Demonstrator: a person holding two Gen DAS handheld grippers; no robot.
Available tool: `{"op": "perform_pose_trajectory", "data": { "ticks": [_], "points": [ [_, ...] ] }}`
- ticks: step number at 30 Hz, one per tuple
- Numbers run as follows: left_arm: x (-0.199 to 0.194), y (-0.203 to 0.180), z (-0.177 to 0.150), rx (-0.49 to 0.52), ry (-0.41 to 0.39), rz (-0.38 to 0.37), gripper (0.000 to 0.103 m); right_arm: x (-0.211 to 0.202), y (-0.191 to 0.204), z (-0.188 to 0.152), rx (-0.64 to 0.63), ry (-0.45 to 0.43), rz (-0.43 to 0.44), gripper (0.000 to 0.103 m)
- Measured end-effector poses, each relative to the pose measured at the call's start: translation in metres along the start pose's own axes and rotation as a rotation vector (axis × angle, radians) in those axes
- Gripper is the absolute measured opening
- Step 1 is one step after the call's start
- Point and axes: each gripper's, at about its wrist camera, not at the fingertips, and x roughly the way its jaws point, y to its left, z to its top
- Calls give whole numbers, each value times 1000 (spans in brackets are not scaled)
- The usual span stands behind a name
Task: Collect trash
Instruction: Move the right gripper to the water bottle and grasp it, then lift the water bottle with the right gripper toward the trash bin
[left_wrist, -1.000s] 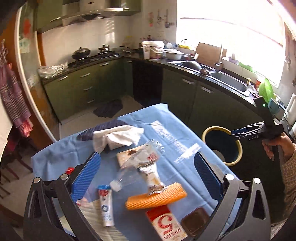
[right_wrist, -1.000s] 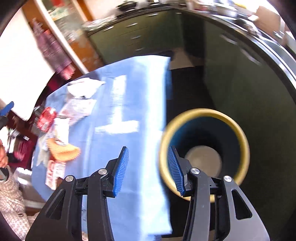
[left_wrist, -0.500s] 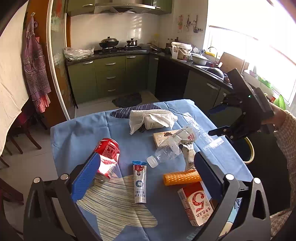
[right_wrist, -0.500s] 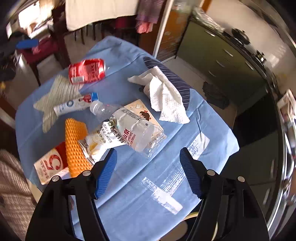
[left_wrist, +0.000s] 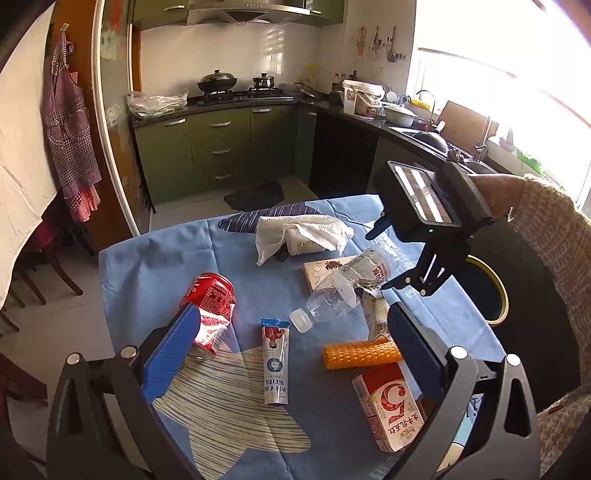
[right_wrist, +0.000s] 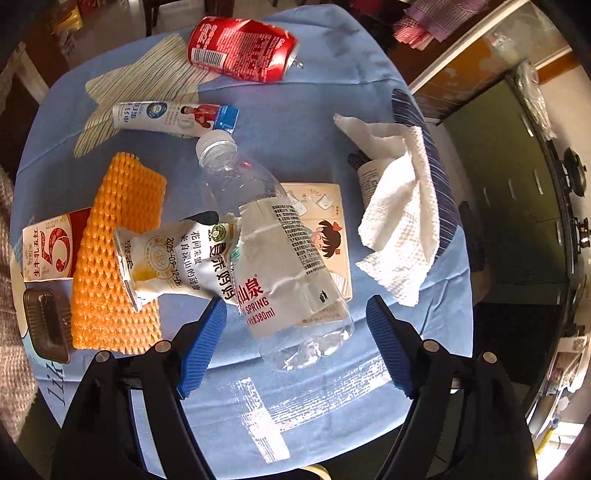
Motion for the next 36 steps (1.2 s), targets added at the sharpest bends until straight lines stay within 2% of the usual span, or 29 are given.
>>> {"op": "perform_pose_trajectory", "data": {
  "ticks": [5, 7, 12, 18, 22, 25, 29, 31, 34, 36],
  "points": [
    [4, -1, -2, -5, 17, -4, 96, 21, -3, 10, -24, 43, 55, 74],
    [5, 0, -3, -8, 19, -3, 96, 26, -7, 8, 6, 55, 81, 63],
    [7, 2, -5, -13, 25, -12, 96, 28, -12, -16, 119, 69, 102, 59],
    [5, -1, -10, -15, 16, -39, 96, 25, -16, -65, 315, 20, 102, 58],
    [1, -11, -15, 1, 13, -56, 96, 16, -28, -96, 499, -52, 169, 58],
    [-5, -18, -18, 17, 7, -61, 96, 15, -35, -115, 619, -68, 223, 58],
    [-12, -27, -20, 34, -3, -64, 96, 16, -18, -124, 615, -37, 202, 58],
    [-16, -30, -22, 42, -8, -64, 96, 14, 4, -127, 598, -16, 190, 58],
    [-21, -35, -22, 52, -15, -66, 96, 13, 20, -123, 573, 12, 182, 59],
    [-24, -38, -22, 60, -21, -66, 96, 14, 27, -121, 547, 31, 179, 64]
  ]
}}
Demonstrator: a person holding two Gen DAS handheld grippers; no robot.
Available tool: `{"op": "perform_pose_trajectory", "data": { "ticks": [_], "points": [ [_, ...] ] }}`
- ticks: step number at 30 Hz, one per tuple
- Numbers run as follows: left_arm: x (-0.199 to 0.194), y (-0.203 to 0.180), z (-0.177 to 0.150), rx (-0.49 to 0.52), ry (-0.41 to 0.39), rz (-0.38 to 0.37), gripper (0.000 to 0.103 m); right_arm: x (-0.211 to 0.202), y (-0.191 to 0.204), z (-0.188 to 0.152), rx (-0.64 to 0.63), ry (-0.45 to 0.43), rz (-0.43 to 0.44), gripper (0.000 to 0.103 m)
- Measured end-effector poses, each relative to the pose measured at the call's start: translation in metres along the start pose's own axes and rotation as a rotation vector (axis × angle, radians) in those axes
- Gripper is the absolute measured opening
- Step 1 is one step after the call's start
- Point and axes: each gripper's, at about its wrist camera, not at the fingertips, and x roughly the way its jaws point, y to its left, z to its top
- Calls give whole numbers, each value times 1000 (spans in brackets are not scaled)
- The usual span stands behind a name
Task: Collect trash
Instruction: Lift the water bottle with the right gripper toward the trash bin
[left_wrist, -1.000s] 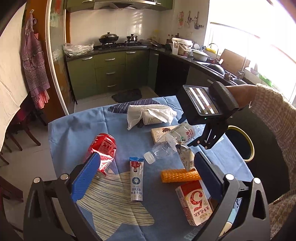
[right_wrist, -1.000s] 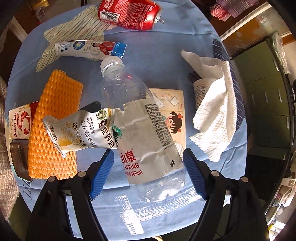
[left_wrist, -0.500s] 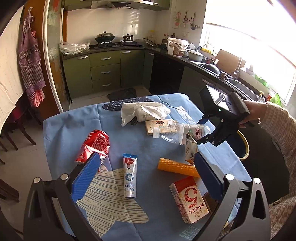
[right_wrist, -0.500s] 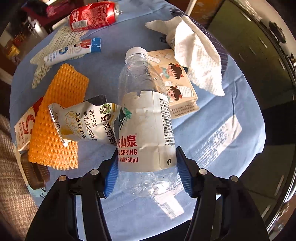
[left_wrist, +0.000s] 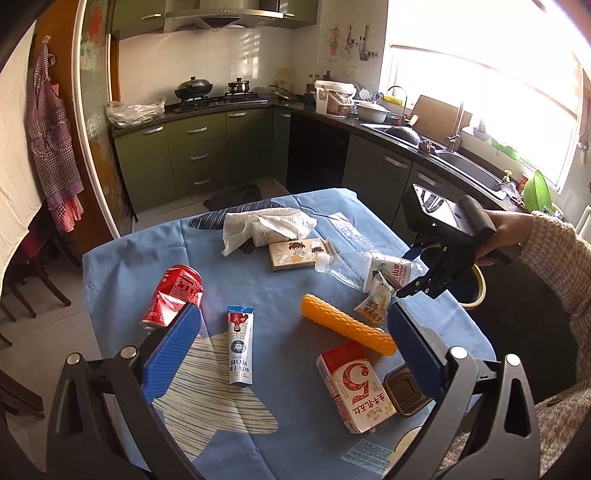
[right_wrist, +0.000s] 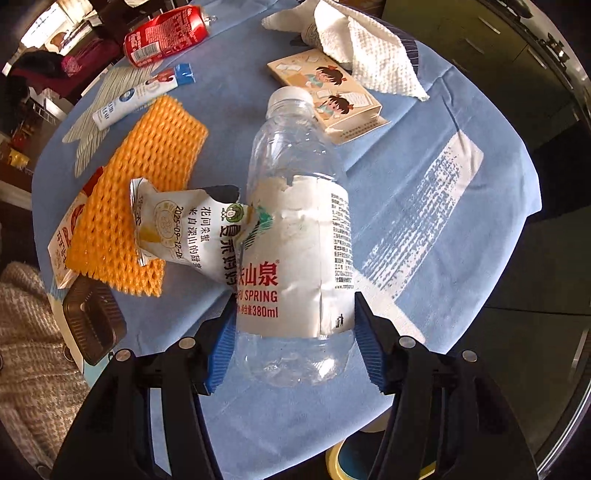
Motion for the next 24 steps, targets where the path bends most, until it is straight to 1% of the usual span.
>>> {"op": "perform_pose_trajectory", "data": {
  "ticks": [1, 2, 4, 7, 8, 10, 12, 15, 18, 22, 24],
  "points": [
    [-1, -1, 0, 4, -2, 1, 96, 0, 4, -2, -12, 3, -12, 68],
    [-2, -2, 0, 7, -3, 1, 96, 1, 5, -2, -15, 7, -26, 67],
    [-5, -3, 0, 12, -6, 2, 96, 2, 10, -6, -10, 19, -47, 59],
    [-6, -4, -1, 16, -8, 3, 96, 0, 16, -12, -22, 33, -64, 59],
    [-6, -4, -1, 16, -8, 3, 96, 2, 21, -7, -29, 37, -66, 59],
    [-6, -3, -1, 15, -7, 2, 96, 2, 27, -9, -30, 30, -86, 59],
    [-6, -4, -1, 14, -6, -1, 96, -4, 29, -12, -14, -4, -118, 58],
    [-5, -5, -2, 18, -1, -8, 96, -19, 26, -23, 49, -59, -150, 58],
    [-3, -7, -2, 23, 3, -15, 96, -31, 20, -27, 109, -108, -168, 57],
    [-2, -10, -2, 27, 2, -21, 96, -44, 20, -28, 164, -180, -146, 57],
    [-2, -11, -2, 28, 2, -19, 96, -59, 10, -27, 185, -212, -130, 57]
  ]
}}
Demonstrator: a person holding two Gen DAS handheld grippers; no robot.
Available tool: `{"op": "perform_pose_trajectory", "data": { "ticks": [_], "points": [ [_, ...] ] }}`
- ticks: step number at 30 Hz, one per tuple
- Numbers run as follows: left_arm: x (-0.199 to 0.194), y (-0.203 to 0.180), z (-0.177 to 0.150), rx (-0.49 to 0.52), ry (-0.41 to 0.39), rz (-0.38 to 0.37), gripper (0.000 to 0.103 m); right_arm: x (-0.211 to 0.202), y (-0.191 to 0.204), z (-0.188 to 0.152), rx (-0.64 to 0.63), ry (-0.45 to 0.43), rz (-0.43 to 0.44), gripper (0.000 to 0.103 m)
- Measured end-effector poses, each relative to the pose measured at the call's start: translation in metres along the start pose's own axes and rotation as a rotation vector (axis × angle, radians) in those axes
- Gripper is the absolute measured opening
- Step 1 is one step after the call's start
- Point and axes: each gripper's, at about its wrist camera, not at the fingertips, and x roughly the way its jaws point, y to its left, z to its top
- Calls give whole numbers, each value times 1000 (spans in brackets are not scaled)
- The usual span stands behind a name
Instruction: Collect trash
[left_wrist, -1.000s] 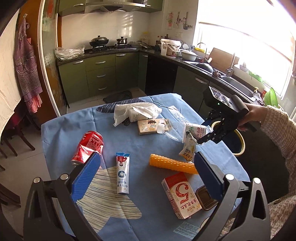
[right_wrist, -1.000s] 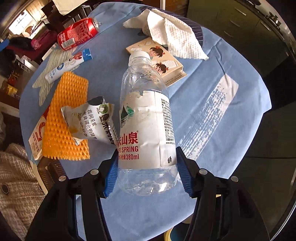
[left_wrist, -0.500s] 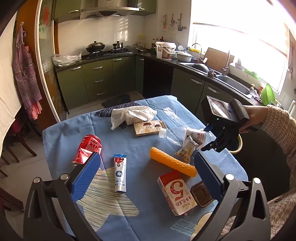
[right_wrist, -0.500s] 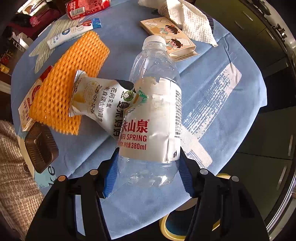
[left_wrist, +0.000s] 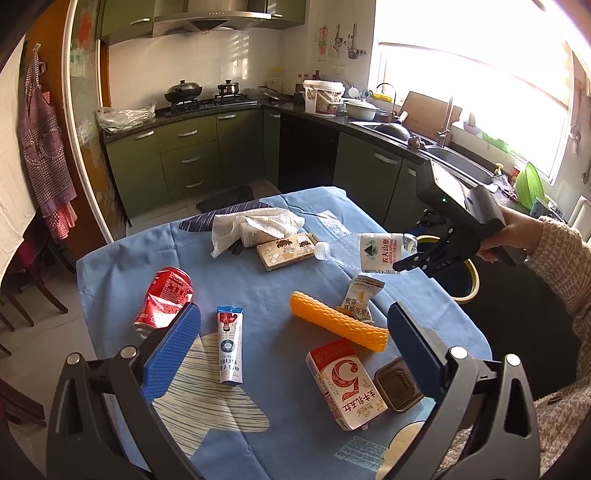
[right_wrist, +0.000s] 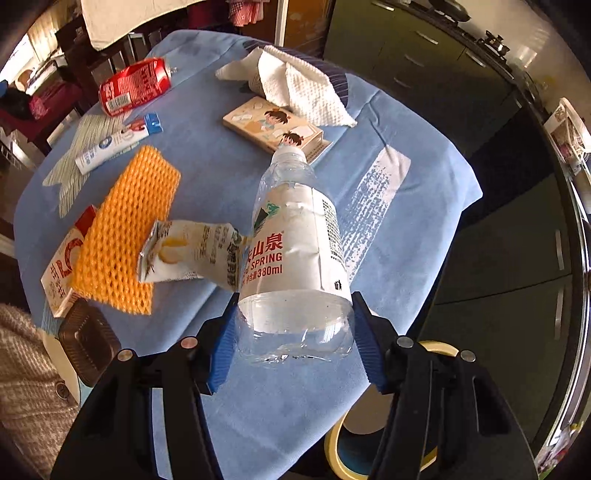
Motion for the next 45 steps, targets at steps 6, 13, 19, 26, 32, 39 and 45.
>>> {"op": "perform_pose_trajectory", "data": {
  "ticks": [6, 13, 19, 26, 32, 39, 45],
  "points": [
    [0, 4, -1, -8, 3, 8, 96, -21, 1, 13, 31, -73, 58, 57],
    [-1, 5, -1, -13, -3, 1, 96, -50, -4, 22, 95, -163, 126, 57],
    [-5, 4, 0, -4, -11, -6, 96, -81, -16, 1, 151, -222, 93, 57],
    [2, -1, 4, 9, -5, -36, 96, -112, -56, -76, 335, -258, 15, 57],
    [11, -18, 7, 47, 6, -67, 96, -114, -97, -155, 529, -222, -54, 57],
    [14, -28, 11, 62, 1, -78, 96, -82, -133, -201, 647, -125, -90, 57],
    [14, -21, 9, 51, 14, -55, 96, -32, -166, -215, 720, -36, -120, 57]
  ]
}}
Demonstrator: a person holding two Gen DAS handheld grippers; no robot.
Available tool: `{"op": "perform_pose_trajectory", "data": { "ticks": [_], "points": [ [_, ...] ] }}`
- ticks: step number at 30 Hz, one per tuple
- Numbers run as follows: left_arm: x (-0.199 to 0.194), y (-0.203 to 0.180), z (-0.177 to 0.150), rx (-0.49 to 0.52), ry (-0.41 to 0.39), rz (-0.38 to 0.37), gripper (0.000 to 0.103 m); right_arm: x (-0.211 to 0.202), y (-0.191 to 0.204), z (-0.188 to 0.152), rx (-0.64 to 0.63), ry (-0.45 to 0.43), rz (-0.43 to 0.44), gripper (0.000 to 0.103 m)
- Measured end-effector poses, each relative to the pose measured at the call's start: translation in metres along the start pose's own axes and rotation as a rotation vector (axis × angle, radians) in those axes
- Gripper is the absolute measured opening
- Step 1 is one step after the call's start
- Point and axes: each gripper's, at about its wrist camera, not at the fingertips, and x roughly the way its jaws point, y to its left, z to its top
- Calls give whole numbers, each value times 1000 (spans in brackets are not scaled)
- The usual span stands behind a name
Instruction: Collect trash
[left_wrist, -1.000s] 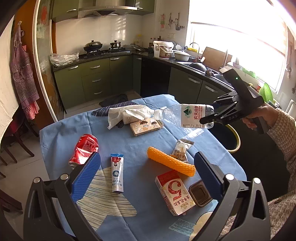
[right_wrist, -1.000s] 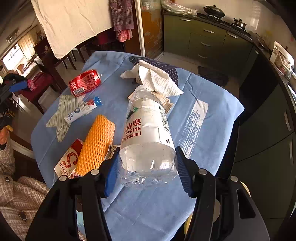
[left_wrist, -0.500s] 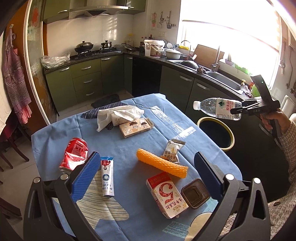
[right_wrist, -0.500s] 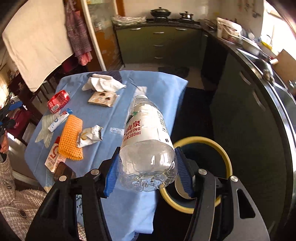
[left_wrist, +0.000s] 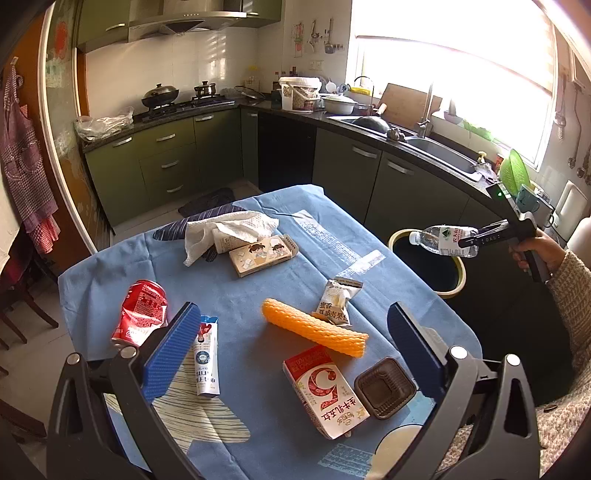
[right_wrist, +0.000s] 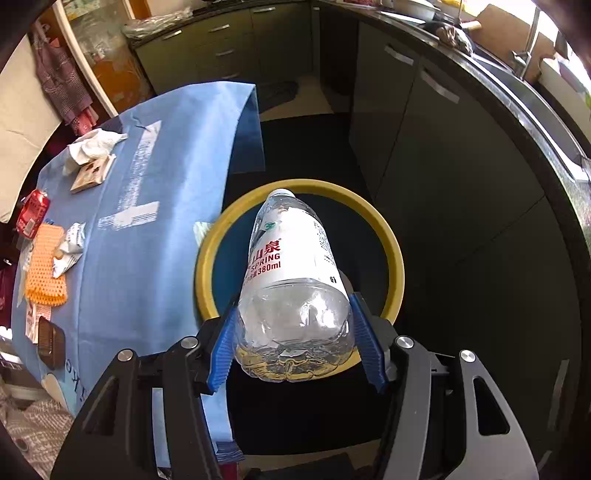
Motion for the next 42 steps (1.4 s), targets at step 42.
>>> {"op": "perform_pose_trajectory", "data": {
  "ticks": [42],
  "points": [
    [199, 216, -22, -196, 552, 170, 96, 43, 38, 9, -17, 89, 76, 71]
  ]
}}
